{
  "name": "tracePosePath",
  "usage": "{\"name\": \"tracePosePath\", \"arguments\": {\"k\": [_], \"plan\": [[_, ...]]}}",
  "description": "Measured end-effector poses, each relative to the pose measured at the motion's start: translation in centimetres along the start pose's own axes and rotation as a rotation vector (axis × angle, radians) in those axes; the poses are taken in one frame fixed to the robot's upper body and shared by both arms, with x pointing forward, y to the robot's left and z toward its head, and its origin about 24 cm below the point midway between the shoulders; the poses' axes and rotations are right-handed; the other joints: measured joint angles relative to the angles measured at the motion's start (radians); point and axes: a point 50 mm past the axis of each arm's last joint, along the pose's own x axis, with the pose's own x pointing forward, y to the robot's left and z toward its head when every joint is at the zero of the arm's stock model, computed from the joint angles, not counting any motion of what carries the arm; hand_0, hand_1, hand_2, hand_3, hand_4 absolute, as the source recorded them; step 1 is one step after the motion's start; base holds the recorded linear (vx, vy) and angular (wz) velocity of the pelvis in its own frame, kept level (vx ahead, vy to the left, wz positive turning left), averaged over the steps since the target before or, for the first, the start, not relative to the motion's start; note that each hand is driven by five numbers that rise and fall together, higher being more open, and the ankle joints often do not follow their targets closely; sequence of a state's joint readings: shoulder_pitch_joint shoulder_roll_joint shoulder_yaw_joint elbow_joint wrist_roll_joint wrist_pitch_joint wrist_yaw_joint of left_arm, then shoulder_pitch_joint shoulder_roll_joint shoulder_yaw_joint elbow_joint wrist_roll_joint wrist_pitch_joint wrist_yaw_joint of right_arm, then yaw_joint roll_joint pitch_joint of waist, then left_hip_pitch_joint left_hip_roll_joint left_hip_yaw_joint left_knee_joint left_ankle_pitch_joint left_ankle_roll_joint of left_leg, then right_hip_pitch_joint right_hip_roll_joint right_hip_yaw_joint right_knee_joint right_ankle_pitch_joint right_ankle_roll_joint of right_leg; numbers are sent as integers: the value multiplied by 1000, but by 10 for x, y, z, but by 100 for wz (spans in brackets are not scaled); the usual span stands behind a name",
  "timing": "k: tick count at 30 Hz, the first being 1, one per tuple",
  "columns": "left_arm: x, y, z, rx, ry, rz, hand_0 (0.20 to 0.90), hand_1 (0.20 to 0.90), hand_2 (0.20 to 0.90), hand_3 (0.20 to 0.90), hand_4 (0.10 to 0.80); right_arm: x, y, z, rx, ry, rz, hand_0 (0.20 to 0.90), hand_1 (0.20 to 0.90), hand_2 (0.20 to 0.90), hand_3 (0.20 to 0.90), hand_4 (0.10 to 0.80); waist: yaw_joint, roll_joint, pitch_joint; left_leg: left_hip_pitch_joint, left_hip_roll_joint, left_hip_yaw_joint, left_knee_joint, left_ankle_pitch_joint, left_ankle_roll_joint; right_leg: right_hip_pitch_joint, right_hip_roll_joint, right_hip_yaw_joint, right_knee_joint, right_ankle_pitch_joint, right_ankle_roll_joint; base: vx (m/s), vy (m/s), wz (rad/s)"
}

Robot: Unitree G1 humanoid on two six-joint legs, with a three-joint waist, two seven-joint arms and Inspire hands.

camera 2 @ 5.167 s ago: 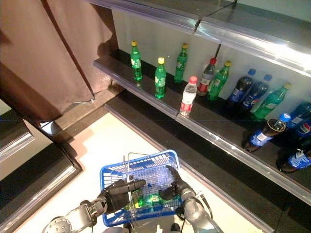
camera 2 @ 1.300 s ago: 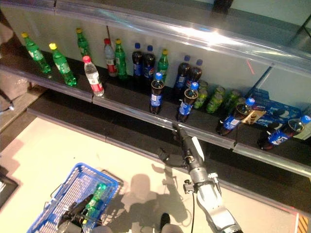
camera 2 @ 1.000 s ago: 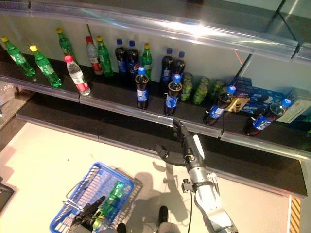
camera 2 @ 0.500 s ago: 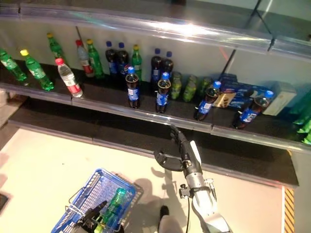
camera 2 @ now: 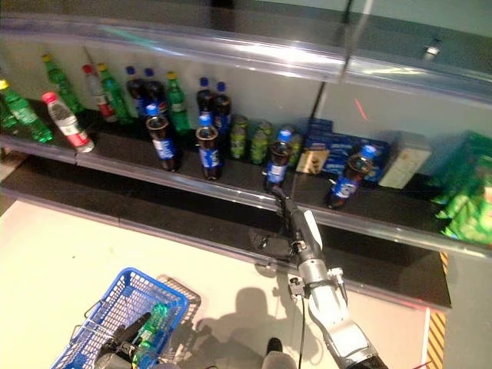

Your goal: Pick up the drink and place into the basket.

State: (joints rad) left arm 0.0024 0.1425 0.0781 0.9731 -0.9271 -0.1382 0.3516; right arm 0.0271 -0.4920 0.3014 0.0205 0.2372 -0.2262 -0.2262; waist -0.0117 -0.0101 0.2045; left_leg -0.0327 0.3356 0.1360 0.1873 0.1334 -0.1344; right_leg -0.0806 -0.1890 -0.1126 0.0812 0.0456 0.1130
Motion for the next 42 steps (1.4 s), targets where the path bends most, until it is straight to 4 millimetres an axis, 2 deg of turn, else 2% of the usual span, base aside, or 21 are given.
{"name": "tracePosePath", "arguments": {"k": [1, 2, 3, 4, 5, 6, 7, 9, 11, 13, 15, 21, 24, 31, 42], "plan": [[-3, -5, -8, 19, 16, -26, 300, 300, 300, 200, 100, -2, -4, -1, -12, 6, -8, 900, 900, 900, 900, 800, -7, 10, -4, 3, -49, 14, -53, -17, -2, 0, -17, -9, -30, 20, 18, -33, 135, 15], [-5, -7, -15, 20, 35, -35, 300, 300, 300, 200, 100, -3, -6, -2, -19, 10, -10, 900, 900, 900, 900, 800, -22, 29, -4, 17, -61, 21, -104, -44, 24, 4, -9, -22, -41, 29, 30, -7, 125, 19], [-6, -7, -18, 20, 42, -35, 300, 300, 300, 200, 100, -4, -6, -3, -19, 12, -10, 900, 900, 900, 900, 800, -26, 37, -8, 22, -60, 19, -122, -58, 29, 3, -8, -23, -45, 32, 33, 13, 105, 21], [-8, -7, -24, 27, 58, -36, 300, 300, 300, 200, 100, -3, -6, -2, -18, 10, -9, 900, 900, 900, 900, 800, -28, 52, -8, 37, -60, 21, -159, -108, 21, 3, -4, -29, -52, 46, 42, 24, 88, 2], [-8, -7, -25, 35, 65, -34, 300, 300, 300, 200, 100, -4, -3, -3, -3, 12, -8, 900, 900, 900, 900, 800, -21, 43, -2, 47, -70, 26, -173, -99, -24, 7, -17, -24, -63, 60, 47, 51, 101, 0], [-7, -6, -22, 54, 63, -44, 300, 300, 300, 200, 100, -6, 4, -5, 23, 19, 0, 900, 900, 900, 900, 800, -20, 18, -4, 52, -87, 33, -183, -94, -38, 18, -33, -22, -83, 70, 56, 53, 92, -2], [-7, -9, -21, 97, 66, -68, 300, 300, 300, 200, 100, -6, 9, -6, 36, 21, 10, 900, 900, 900, 900, 800, -21, 8, -8, 66, -97, 36, -200, -86, -51, 25, -41, -20, -92, 74, 55, 63, 112, -1], [-8, -9, -28, 142, 100, -72, 300, 300, 300, 200, 100, -7, 18, -5, 54, 18, 27, 900, 900, 900, 900, 800, -26, -5, -16, 112, -106, 47, -225, -83, -54, 64, -49, -18, -116, 80, 63, 58, 110, -9], [-9, -3, -35, 165, 118, -62, 300, 300, 300, 200, 100, -6, 20, -1, 44, -5, 31, 900, 900, 900, 900, 800, -37, -6, -17, 147, -107, 51, -248, -83, -55, 98, -47, -20, -141, 83, 75, 73, 64, -4], [-9, -2, -37, 167, 123, -69, 300, 300, 300, 200, 100, -6, 18, 3, 41, -28, 21, 900, 900, 900, 900, 800, -39, -5, -19, 154, -105, 56, -258, -82, -53, 101, -44, -19, -148, 84, 74, 61, 25, -5], [-11, -2, -40, 159, 131, -68, 300, 300, 300, 200, 100, -5, 17, 7, 42, -44, -8, 900, 900, 900, 900, 800, -41, 6, -23, 158, -103, 57, -258, -82, -53, 112, -40, -19, -164, 94, 82, 72, -7, -2], [-11, 0, -42, 140, 137, -69, 300, 300, 300, 200, 100, -2, 5, 10, 26, -61, -132, 900, 900, 900, 900, 800, -11, 15, -27, 185, -101, 56, -270, -81, -56, 133, -37, -21, -165, 89, 83, 44, -29, 0], [-10, 2, -40, 127, 135, -70, 300, 300, 300, 200, 100, 0, -9, 15, 8, -86, -260, 900, 900, 900, 900, 800, 10, 13, -33, 187, -101, 55, -270, -85, -52, 135, -37, -20, -165, 83, 76, 34, -42, 0], [-8, 12, -42, 106, 151, -44, 300, 300, 300, 200, 100, 0, -38, 20, -14, -117, -471, 900, 900, 900, 900, 800, 6, 15, -64, 186, -99, 53, -270, -84, -52, 136, -36, -22, -165, 84, 76, 43, -32, 0], [-8, 9, -42, 123, 148, -73, 300, 300, 300, 200, 100, -6, -64, 23, -15, -143, -710, 900, 900, 900, 900, 800, 5, 22, -61, 168, -100, 47, -270, -84, -53, 122, -37, -26, -165, 82, 77, 13, -7, 1]]}}
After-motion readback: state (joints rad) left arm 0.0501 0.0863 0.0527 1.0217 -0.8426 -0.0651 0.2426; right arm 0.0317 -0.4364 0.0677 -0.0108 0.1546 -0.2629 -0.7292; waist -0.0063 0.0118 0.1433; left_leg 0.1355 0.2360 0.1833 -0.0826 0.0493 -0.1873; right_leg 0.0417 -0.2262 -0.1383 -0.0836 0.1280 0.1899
